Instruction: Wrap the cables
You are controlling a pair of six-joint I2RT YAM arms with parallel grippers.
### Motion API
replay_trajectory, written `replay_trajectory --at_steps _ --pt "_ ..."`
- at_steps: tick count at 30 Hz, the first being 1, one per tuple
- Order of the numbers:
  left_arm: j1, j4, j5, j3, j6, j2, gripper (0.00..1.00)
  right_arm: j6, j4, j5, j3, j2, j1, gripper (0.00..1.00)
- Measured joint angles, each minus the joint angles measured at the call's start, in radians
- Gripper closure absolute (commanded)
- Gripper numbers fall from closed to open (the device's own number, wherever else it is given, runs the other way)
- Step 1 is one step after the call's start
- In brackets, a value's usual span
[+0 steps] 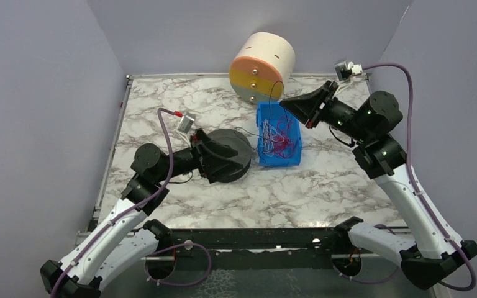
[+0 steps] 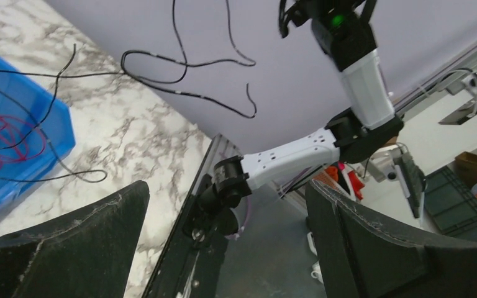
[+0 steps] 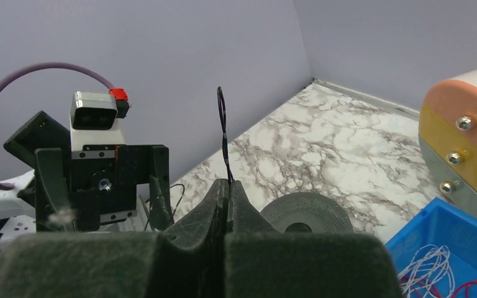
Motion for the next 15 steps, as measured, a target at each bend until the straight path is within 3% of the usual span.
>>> replay_trajectory --at_steps 8,15 --pt "-0.003 0.183 -0.045 -0.001 -0.121 0.014 0.01 0.085 0.08 0.039 -0.002 0.021 0.033 0.99" --pt "-0.003 0.283 -0.1 -0.003 -0.215 0.062 0.09 0.096 0.122 0.15 -0.002 0.056 0.152 0.99"
